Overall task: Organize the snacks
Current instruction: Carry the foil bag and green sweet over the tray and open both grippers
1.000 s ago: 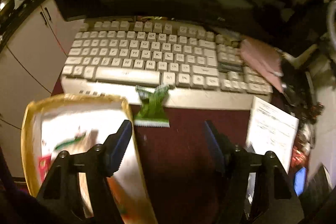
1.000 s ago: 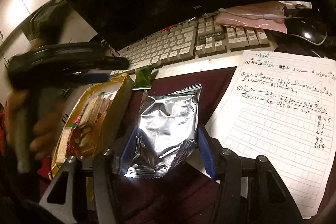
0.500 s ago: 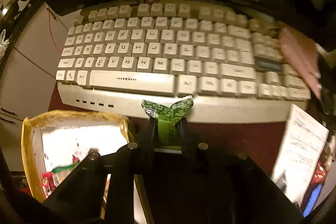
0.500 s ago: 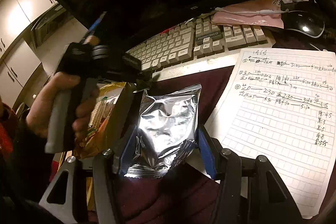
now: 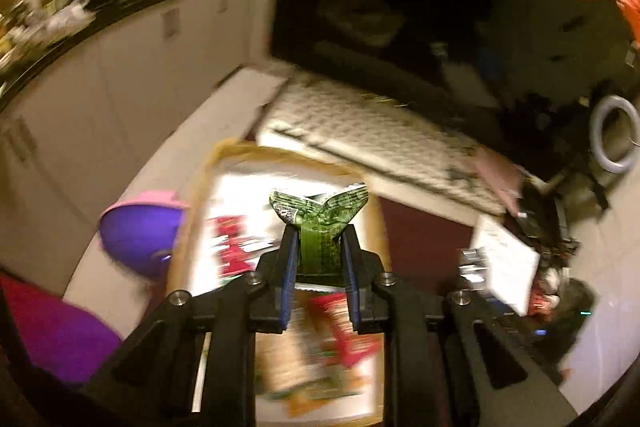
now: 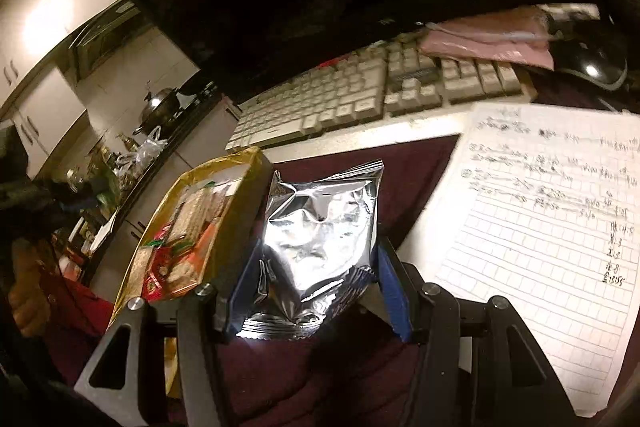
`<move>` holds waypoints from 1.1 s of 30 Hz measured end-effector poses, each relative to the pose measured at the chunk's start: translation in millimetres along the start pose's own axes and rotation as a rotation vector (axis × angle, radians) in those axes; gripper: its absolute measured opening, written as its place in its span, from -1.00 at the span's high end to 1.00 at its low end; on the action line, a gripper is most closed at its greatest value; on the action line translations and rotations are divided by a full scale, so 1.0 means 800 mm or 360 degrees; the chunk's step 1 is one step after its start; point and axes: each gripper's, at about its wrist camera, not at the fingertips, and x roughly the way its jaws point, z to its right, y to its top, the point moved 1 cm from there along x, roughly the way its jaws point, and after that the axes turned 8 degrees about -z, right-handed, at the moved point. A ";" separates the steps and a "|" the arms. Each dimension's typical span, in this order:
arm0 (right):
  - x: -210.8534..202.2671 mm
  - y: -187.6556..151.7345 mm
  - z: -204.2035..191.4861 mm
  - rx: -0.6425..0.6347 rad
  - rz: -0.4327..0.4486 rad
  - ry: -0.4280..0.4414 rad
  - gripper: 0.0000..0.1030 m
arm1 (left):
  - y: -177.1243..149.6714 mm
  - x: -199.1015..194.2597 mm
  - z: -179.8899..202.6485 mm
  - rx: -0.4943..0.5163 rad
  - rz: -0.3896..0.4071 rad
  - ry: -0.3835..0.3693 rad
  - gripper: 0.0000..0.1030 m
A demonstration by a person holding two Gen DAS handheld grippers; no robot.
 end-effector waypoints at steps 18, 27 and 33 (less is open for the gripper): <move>0.149 0.085 -0.174 -0.0440 -0.0302 0.0095 -0.09 | -0.005 0.073 -0.067 -0.0111 -0.0041 0.0082 0.56; 0.178 0.081 -0.176 -0.0393 -0.0428 0.0068 -0.10 | -0.007 0.087 -0.077 -0.0119 -0.0083 0.0052 0.55; 0.180 0.082 -0.172 -0.0352 -0.0437 0.0089 -0.14 | -0.010 0.091 -0.081 -0.0140 -0.0096 0.0039 0.55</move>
